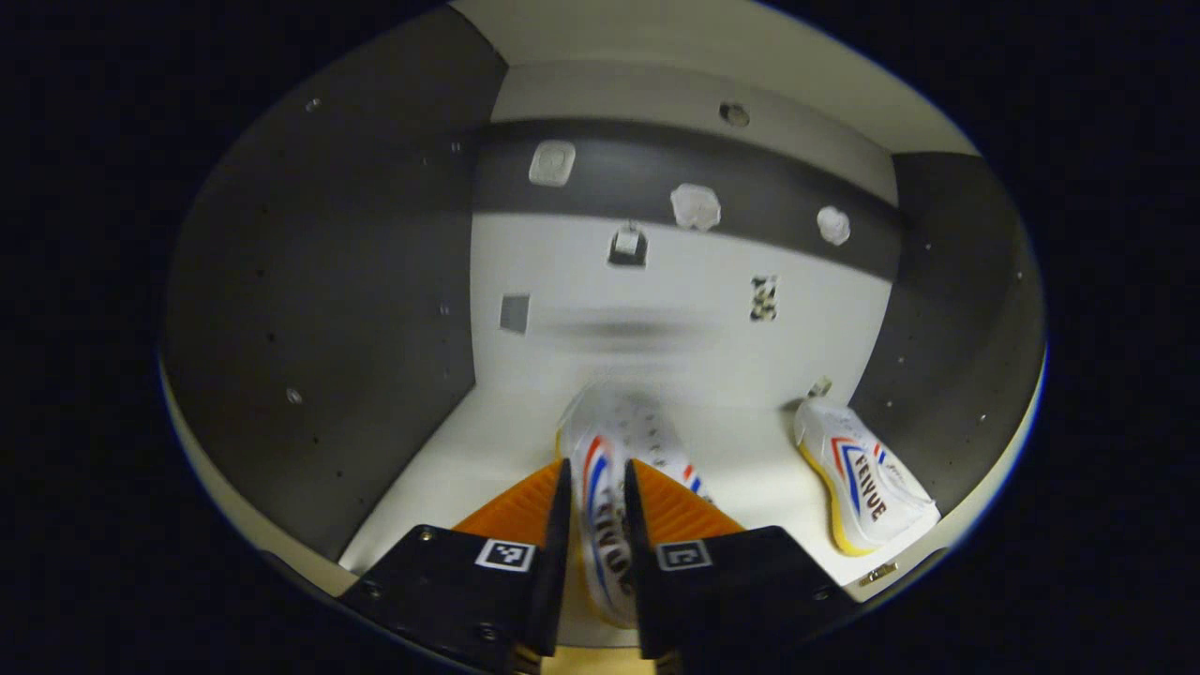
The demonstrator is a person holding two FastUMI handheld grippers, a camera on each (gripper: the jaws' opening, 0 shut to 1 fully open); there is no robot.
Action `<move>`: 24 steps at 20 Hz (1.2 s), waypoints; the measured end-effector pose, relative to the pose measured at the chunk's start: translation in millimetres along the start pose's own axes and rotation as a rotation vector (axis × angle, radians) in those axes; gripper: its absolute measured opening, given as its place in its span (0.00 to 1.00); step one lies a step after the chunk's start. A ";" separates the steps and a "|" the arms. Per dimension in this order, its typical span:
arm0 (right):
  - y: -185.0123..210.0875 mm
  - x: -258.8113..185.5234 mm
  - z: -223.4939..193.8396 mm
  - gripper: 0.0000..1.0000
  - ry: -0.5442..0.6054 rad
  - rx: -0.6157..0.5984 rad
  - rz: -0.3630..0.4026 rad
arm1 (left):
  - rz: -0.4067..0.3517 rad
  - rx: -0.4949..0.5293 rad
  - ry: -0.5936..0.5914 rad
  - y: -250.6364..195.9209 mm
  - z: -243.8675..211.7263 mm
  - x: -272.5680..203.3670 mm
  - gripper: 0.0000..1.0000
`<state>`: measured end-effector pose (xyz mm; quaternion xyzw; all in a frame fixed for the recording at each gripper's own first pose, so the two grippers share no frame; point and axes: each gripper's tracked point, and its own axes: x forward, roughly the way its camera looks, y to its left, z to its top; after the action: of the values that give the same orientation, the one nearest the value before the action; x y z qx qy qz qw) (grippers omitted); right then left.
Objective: Grab one shoe with the right hand and put it into the shoe cabinet, grab the other shoe with the left hand and put it into the shoe cabinet; then close the right door with the right hand and the left door with the left hand.
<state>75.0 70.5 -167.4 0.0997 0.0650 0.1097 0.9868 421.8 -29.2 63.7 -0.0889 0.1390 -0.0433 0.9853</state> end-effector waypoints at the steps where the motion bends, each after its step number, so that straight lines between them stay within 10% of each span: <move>1: 0.1 -0.8 -0.6 0.96 0.004 0.005 -0.001 | 0.010 0.033 -0.031 2.7 8.1 -15.0 0.55; 3: 1.7 -3.2 -0.2 0.99 0.009 0.012 0.002 | 0.042 0.092 -0.084 6.4 26.1 -51.1 1.00; 13: -4.8 -51.2 41.9 0.99 -0.055 -0.010 0.000 | 0.006 0.159 -0.296 19.2 16.4 -269.1 0.98; 24: -53.4 -89.7 79.5 0.99 -0.057 -0.082 -0.030 | -0.086 0.097 -0.274 51.7 -93.2 -377.0 1.00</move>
<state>11.0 -15.7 -91.9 0.0615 0.0340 0.0944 0.9930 37.6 47.8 66.2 -0.0520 -0.0032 -0.0796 0.9955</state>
